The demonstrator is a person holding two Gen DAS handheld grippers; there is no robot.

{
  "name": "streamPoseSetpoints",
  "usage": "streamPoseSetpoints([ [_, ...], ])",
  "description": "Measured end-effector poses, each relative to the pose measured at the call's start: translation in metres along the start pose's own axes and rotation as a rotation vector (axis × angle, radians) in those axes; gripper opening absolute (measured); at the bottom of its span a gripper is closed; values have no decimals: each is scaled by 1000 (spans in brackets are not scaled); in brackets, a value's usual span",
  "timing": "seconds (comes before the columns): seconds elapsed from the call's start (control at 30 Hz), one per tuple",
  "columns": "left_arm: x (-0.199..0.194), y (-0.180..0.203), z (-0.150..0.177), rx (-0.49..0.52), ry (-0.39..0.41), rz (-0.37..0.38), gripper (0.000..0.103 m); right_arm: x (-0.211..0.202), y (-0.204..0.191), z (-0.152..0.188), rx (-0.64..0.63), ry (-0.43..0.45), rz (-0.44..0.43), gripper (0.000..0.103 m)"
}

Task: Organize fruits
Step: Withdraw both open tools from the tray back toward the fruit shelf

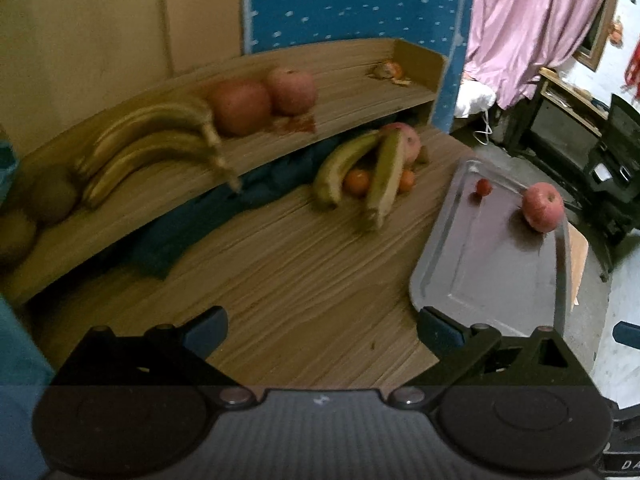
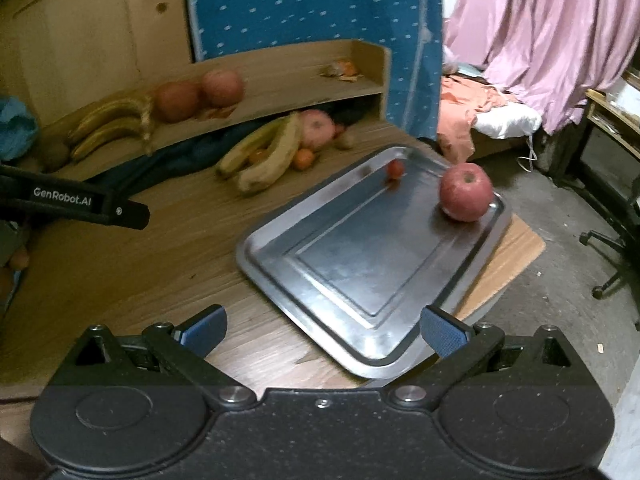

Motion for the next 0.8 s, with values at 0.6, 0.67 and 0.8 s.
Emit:
streamPoseSetpoints([
  [0.6, 5, -46, 1, -132, -18, -103, 103, 18, -21, -43, -153, 27, -46, 102],
  [0.67, 9, -50, -1, -148, -21, -123, 103, 29, -21, -53, -167, 34, -72, 102],
  [0.8, 14, -57, -9, -189, -37, -160, 103, 50, -23, -75, -190, 40, -119, 102],
])
Point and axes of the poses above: each gripper's, at about its wrist camera, not at the fingertips, and x roughly the way its jaws point, y to its right, z to its underside, the point moved 10 cm from there along x, roughly the way its jaws point, and after that the axes turned 1 degree about -z, right-handed, at the moved point
